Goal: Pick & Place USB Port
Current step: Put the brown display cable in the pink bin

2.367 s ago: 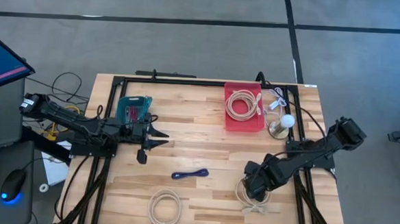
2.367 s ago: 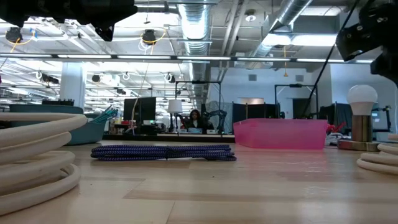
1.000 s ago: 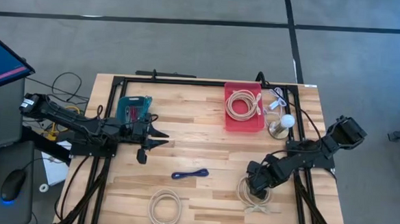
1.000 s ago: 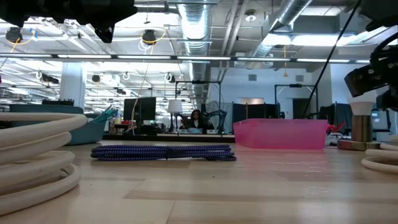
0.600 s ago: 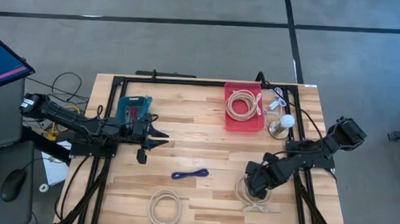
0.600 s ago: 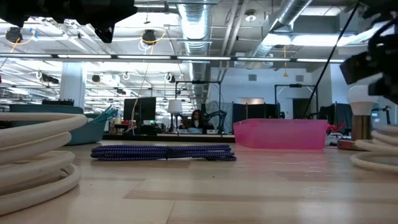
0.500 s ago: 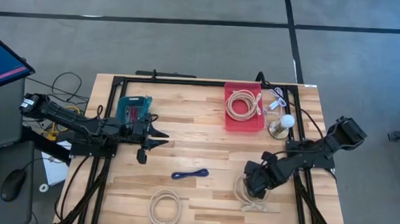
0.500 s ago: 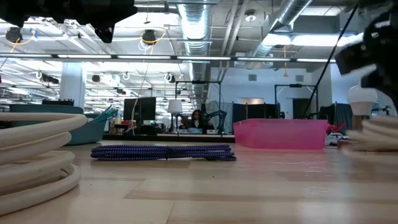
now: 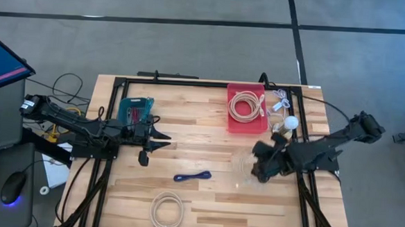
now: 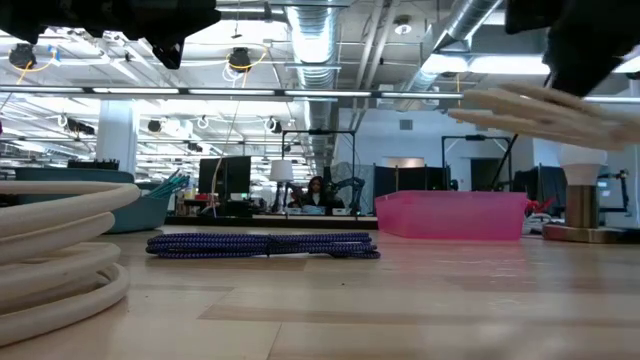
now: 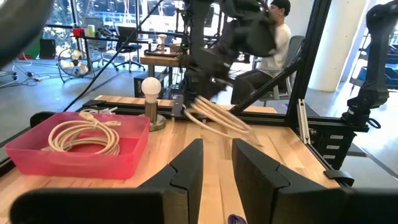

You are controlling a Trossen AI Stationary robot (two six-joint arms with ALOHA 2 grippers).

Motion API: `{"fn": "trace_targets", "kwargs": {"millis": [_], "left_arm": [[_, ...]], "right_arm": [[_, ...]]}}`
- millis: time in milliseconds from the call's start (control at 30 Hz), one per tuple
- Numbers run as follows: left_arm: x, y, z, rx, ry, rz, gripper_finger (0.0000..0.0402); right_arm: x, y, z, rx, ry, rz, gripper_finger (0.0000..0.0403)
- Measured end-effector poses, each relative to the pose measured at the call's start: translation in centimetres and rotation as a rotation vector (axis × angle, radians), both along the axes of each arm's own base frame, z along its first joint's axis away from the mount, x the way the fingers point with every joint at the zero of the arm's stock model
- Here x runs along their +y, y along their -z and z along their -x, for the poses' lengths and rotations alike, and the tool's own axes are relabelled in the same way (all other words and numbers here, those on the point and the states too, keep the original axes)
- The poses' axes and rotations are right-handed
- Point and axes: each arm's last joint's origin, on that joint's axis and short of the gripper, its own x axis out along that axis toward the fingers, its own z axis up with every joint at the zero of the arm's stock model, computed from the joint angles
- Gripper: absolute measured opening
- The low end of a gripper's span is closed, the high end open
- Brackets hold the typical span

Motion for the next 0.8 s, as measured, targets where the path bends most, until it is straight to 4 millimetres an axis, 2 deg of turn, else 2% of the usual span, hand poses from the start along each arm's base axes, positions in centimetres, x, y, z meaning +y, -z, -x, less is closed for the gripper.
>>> {"fn": "trace_targets", "kwargs": {"millis": [400,800], "left_arm": [[0.0,0.0,0.0,0.000,0.000,0.000,0.0085],[0.0,0.0,0.0,0.000,0.000,0.000,0.0085]], "right_arm": [[-7.4,-1.9,0.2,-0.009,0.215,0.169,0.0005],[-14.6,-2.8,-0.7,-0.096,0.313,0.254,0.0005]]}}
